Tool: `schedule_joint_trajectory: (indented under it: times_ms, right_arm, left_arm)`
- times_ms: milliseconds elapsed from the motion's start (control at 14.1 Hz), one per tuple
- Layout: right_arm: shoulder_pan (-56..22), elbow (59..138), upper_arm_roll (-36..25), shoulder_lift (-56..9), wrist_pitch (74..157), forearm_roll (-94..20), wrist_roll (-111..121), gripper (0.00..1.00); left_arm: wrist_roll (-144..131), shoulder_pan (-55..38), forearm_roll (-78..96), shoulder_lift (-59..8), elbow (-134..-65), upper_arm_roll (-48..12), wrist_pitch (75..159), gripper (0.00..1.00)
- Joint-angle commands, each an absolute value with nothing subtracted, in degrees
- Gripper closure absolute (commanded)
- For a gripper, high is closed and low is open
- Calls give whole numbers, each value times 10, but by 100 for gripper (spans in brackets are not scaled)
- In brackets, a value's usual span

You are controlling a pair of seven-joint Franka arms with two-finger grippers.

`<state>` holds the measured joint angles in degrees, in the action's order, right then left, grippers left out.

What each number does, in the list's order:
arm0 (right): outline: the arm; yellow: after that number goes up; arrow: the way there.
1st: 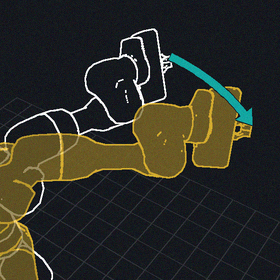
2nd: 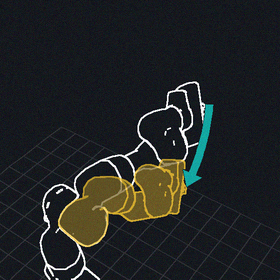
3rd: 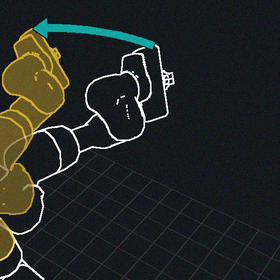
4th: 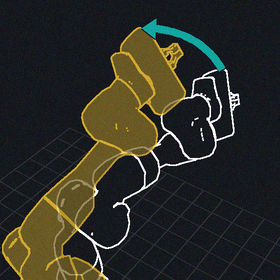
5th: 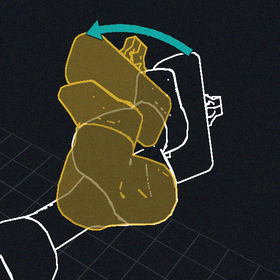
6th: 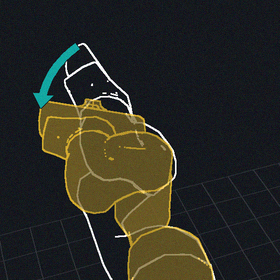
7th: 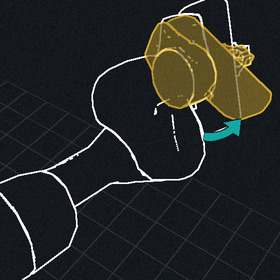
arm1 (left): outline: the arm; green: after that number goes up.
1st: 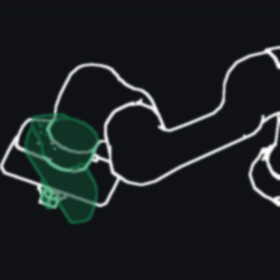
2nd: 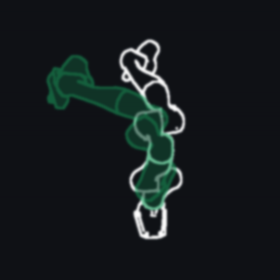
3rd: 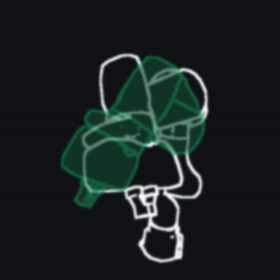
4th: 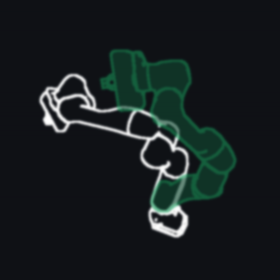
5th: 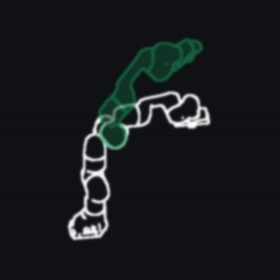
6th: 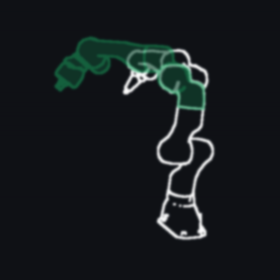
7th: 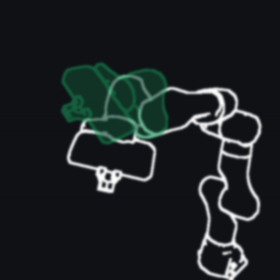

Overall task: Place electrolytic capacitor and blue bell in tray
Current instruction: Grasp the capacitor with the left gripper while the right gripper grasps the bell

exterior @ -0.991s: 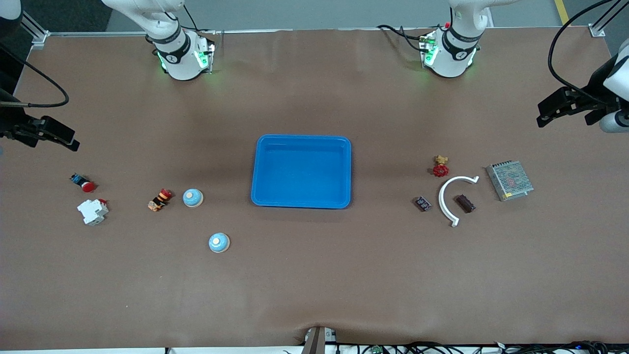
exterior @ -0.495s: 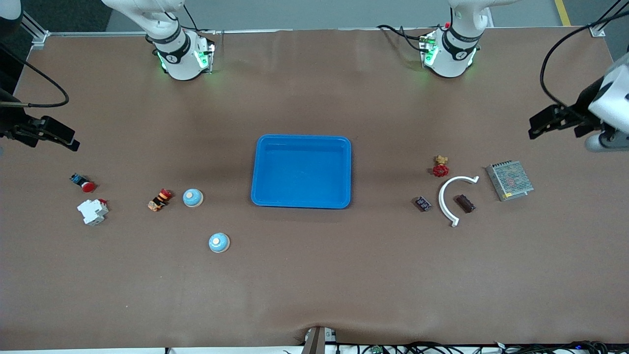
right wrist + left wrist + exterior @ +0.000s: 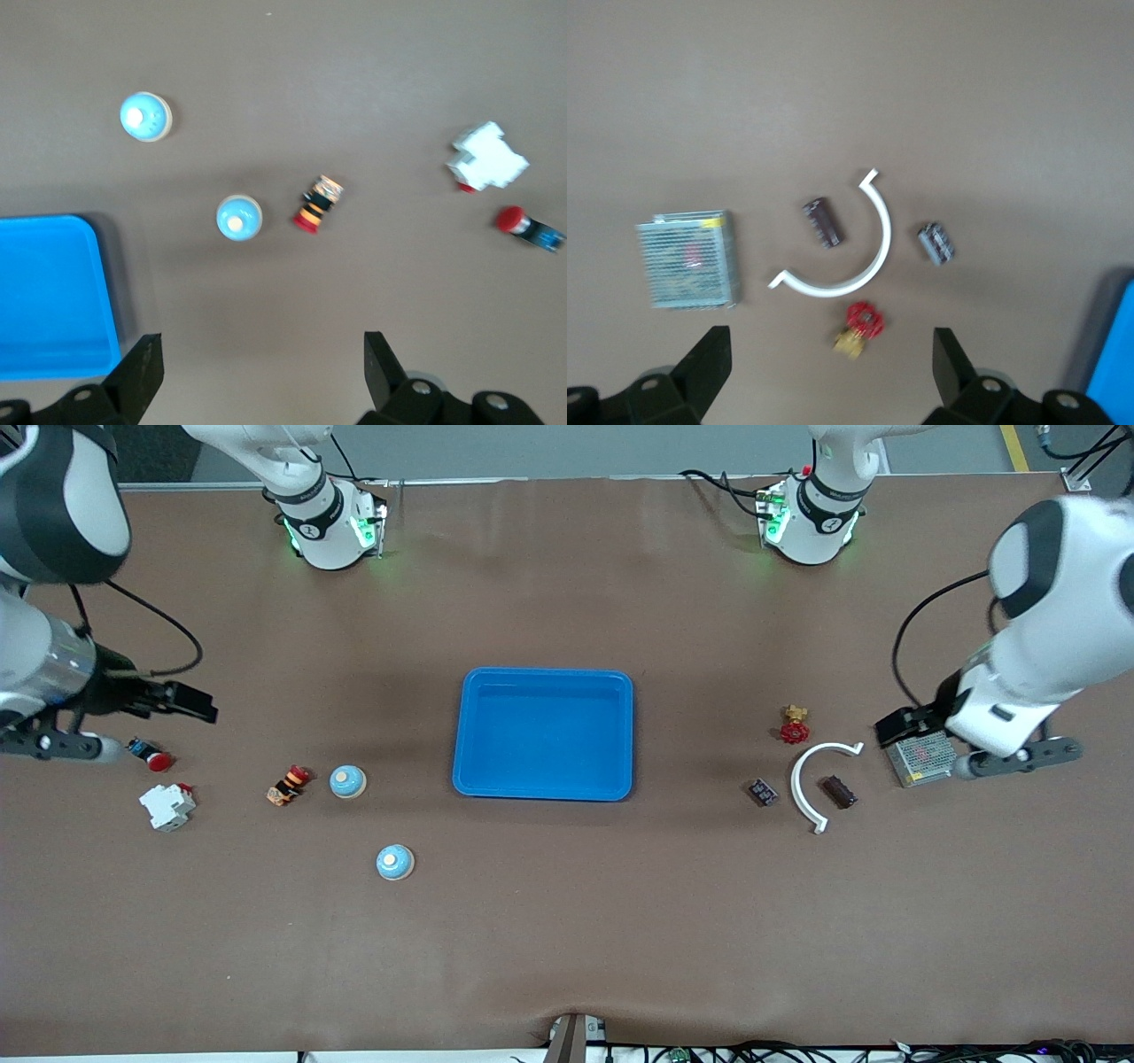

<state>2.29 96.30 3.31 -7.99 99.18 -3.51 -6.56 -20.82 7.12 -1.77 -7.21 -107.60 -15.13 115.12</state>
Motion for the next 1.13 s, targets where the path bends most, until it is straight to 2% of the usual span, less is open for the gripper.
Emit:
schedule_joint_trajectory:
  times_ms: [0, 142, 283, 566, 778, 1062]
  right_arm:
    - [8, 1032, 32, -75, 1082, -47, -88, 0]
    - [2, 1088, 32, -76, 1165, -47, -101, 0]
    - [-5, 1130, 32, -85, 1232, -47, -112, 0]
    - [-36, 1192, 31, -115, 1347, -44, -161, 0]
    - [-41, 1214, 31, -146, 1398, -44, -162, 0]
    - [-45, 1215, 30, -203, 1437, -39, -165, 0]
  left_arm:
    - [-300, 73, -12, -97, -1128, -172, 1231, 0]
    - [-397, 69, -12, -135, -1125, -198, 1255, 0]
    - [-476, 53, -13, -176, -1125, -200, 1283, 10]
    - [-557, 31, -21, -245, -1125, -200, 1339, 19]
    - [-585, 28, -23, -291, -1123, -196, 1392, 25]
    - [-596, 33, -79, -322, -1121, -185, 1404, 31]
